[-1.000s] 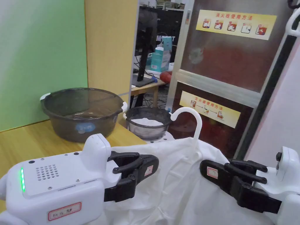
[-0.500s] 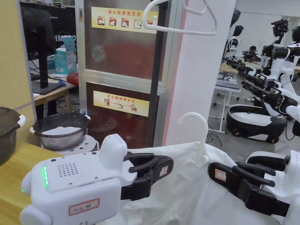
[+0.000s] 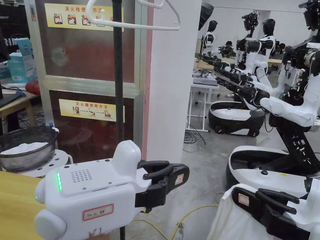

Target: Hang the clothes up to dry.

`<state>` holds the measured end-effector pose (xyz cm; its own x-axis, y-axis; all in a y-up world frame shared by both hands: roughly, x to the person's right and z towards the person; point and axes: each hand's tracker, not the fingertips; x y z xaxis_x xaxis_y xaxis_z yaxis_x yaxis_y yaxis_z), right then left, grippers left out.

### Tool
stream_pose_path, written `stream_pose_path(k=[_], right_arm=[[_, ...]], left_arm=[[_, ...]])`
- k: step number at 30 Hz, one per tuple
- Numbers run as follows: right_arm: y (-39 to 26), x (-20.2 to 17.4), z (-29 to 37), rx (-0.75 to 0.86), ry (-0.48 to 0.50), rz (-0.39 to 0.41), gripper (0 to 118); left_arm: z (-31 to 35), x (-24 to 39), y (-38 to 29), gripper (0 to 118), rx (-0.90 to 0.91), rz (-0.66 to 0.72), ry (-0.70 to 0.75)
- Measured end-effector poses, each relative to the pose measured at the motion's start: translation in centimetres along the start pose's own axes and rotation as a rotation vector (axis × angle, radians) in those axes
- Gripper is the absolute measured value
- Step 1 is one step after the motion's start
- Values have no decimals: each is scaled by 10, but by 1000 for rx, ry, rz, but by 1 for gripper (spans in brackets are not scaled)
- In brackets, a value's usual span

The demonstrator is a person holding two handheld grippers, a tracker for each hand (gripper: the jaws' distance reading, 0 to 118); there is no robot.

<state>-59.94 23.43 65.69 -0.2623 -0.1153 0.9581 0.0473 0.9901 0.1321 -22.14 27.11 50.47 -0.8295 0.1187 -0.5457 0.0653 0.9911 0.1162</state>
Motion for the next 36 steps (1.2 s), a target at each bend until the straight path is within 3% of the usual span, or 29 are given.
stream_pose_path(k=[5,9,14,18,24,27,29,31,33,36], right_arm=[[19,1,3,61,13,-9,1],[53,-7,-6,104,30,34,1],[109,-23,-40,198,145,87,1],[171,-63,-88,245,255,145,1],[259,-147,-160,319,522,191,1],[298,-190,-202,341,580,150,1],[320,-225,-234,328,695,137,1],[331,-255,-262,340,747,98,1],[340,-293,-293,316,825,124,1],[339,-347,-338,299,968,94,1]], left_arm=[[23,-2,-6,2,-12,16,62],[60,0,-8,2,4,21,143],[121,6,-2,2,48,35,316],[177,17,8,2,83,45,490],[263,47,21,2,146,17,772],[303,76,24,2,174,24,882],[332,101,23,2,197,5,1011],[359,123,19,2,216,35,1103],[385,148,11,2,219,23,1213],[420,184,-1,2,220,47,1403]])
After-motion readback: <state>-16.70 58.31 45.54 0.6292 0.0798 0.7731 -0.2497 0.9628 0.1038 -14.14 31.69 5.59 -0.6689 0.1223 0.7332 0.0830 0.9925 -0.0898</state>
